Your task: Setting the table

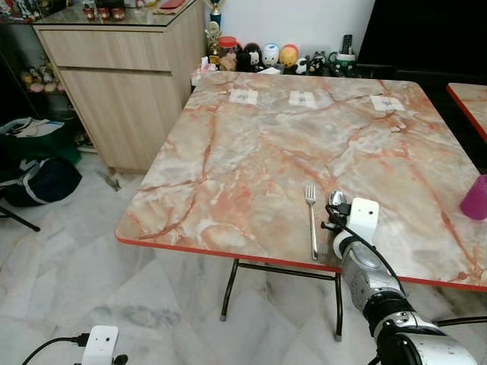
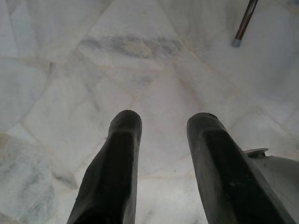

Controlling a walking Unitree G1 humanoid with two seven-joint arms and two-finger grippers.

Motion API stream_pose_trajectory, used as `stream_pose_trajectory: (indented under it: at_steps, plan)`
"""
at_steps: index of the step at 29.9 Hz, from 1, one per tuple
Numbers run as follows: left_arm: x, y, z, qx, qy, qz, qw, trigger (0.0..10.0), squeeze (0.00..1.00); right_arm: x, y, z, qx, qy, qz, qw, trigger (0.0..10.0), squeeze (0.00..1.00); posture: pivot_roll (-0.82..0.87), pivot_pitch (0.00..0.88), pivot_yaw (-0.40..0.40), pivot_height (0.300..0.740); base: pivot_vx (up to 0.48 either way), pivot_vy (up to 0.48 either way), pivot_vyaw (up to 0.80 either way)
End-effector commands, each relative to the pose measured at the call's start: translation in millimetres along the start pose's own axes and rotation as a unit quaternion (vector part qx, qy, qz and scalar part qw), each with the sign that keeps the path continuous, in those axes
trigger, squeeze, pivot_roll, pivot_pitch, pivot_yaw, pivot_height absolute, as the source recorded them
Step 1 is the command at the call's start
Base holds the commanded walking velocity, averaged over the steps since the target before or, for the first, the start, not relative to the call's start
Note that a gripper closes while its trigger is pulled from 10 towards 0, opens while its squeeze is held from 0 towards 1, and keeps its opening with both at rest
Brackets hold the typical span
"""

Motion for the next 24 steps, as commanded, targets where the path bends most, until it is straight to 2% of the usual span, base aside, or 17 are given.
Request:
stream_pose_trajectory:
  at_steps: [1, 14, 15, 20, 24]
  plan:
    - [0.0, -0.9, -6, -0.013, -0.002, -0.001, 1.0, 10.0, 0.0, -1.1, -3.1, -20, -0.038, -0.003, 0.004, 0.999, 0.0, 0.0, 0.1, 0.027, -0.009, 0.74, 0.0, 0.0, 0.0]
    - [0.0, -1.0, -6, -0.014, -0.001, -0.001, 1.0, 10.0, 0.0, -4.7, -2.7, -16, -0.022, -0.012, 0.001, 1.0, 0.0, 0.0, 0.1, 0.024, -0.011, 0.74, 0.0, 0.0, 0.0]
    - [0.0, -1.0, -6, -0.014, -0.001, 0.0, 1.0, 10.0, 0.0, -4.4, -2.7, -13, -0.014, -0.014, -0.001, 1.0, 0.0, 0.0, 0.1, 0.024, -0.011, 0.74, 0.0, 0.0, 0.0]
    - [0.3, -1.0, -6, -0.013, -0.002, 0.002, 1.0, 10.0, 0.0, -3.1, -7.3, 15, 0.093, -0.015, -0.01, 0.995, 0.0, 0.0, 0.1, 0.025, -0.016, 0.74, 0.0, 0.0, 0.0]
    - [0.8, -1.0, -7, -0.013, -0.002, 0.003, 1.0, 10.0, 0.0, -2.7, -13.4, 22, 0.134, -0.008, -0.009, 0.991, 0.0, 0.0, 0.1, 0.024, -0.018, 0.74, 0.0, 0.0, 0.0]
Point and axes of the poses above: a point about 5 cm out from each wrist's last joint towards the gripper, its own y axis pointing out of the wrist towards the gripper, its own z axis along the axis of the wrist's last joint, x = y × z, the point moved 3 cm from there along y, pointing out of the wrist towards the gripper, and after that the axes turned 1 degree about y, right-handed, at the moved point
